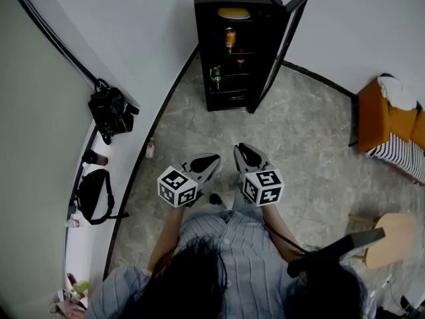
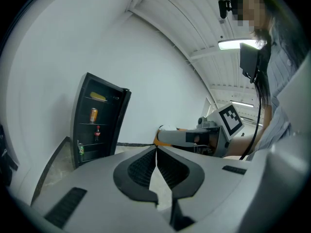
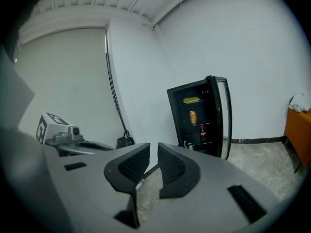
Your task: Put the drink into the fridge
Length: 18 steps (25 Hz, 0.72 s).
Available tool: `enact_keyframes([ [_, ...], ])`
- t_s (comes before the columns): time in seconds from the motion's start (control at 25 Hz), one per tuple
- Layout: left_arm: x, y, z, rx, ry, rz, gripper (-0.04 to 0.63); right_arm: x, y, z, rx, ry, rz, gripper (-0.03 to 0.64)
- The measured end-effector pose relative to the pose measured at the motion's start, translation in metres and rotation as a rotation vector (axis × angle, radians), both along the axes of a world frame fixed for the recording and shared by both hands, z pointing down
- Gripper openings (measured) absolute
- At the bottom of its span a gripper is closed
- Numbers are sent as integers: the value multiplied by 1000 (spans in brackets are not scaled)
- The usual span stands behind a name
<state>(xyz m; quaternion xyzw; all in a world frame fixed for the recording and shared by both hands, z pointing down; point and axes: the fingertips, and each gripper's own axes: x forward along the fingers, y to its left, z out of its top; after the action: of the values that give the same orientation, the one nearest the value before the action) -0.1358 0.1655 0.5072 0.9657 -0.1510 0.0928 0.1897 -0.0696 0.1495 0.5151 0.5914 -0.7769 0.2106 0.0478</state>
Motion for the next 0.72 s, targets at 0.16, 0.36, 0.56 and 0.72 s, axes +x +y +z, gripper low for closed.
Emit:
enact_keyframes([
  [0.16, 2, -1, -1, 5, -3, 3, 12, 2, -1, 0, 3, 2, -2, 58],
  [0.36, 7, 0, -1, 8, -10, 17, 12, 5, -1, 0, 0, 3, -1, 58],
  [0.56, 9, 6, 2, 6, -17, 35, 12, 4, 2, 3, -6, 4, -3, 58],
  [0.72, 11, 6, 1, 7, -12, 36, 12, 4, 1, 3, -8, 11, -9, 58],
])
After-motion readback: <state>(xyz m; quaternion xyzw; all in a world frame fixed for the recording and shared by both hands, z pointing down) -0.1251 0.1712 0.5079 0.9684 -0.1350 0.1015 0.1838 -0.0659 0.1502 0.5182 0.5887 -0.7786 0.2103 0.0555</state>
